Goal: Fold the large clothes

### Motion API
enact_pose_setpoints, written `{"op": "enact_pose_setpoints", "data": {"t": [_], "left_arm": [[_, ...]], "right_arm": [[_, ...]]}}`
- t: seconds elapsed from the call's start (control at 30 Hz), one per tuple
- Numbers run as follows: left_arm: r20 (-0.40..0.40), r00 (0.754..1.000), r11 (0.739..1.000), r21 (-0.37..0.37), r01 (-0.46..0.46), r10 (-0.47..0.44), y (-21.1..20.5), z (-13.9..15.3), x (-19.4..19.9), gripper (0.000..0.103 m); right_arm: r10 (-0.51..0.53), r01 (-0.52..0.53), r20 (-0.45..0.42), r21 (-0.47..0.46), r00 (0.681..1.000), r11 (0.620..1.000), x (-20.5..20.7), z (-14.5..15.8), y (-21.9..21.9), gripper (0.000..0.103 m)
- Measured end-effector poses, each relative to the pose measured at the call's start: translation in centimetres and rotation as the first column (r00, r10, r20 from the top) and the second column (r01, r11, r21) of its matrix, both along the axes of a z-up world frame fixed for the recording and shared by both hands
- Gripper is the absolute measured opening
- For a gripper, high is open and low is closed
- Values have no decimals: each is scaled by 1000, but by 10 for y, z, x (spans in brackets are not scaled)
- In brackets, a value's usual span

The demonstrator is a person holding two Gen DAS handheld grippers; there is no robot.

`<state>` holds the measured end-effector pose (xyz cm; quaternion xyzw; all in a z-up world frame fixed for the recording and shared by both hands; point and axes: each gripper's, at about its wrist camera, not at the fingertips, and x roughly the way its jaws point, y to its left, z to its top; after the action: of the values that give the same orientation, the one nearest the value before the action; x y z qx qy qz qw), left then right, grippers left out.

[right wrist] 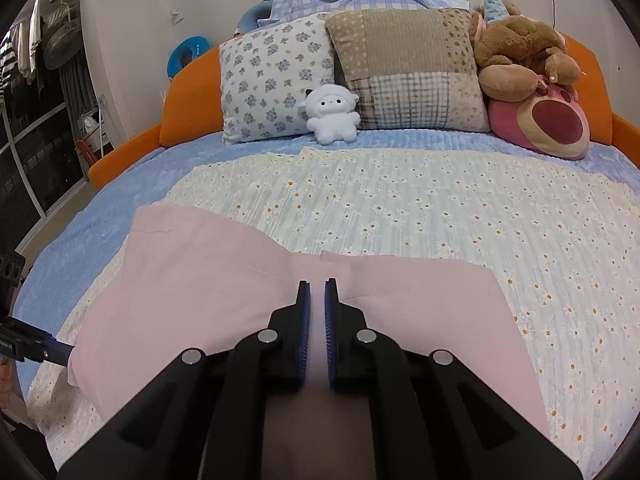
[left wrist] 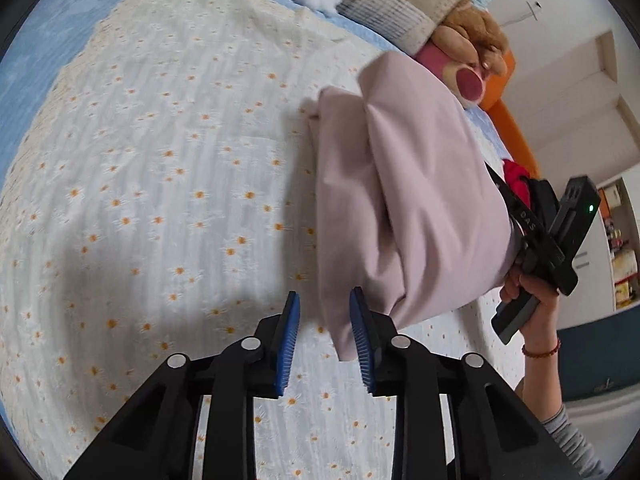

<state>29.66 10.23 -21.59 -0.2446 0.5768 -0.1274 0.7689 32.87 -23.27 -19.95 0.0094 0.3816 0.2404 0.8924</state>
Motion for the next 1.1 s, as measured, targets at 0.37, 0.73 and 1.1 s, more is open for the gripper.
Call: {"op": "enact_pose_setpoints", "data": {"t": [0.37,0.73,1.1], "left_arm": [[-85,985,983,-125,136,-147,-25,-41,65,16],[-91,987,990,-37,133,-136,-35,-26,55,18],[413,885,927,373,49,-213,-100,113,34,49]], "right_arm": [[-1,1,-23,13,1000,1000,0,-1,-2,7],[3,-3,-10,-15,1000,1000,-2,-2,1,7],[6,-6,2,3,1000,1000,-14,37,-6,12]]}}
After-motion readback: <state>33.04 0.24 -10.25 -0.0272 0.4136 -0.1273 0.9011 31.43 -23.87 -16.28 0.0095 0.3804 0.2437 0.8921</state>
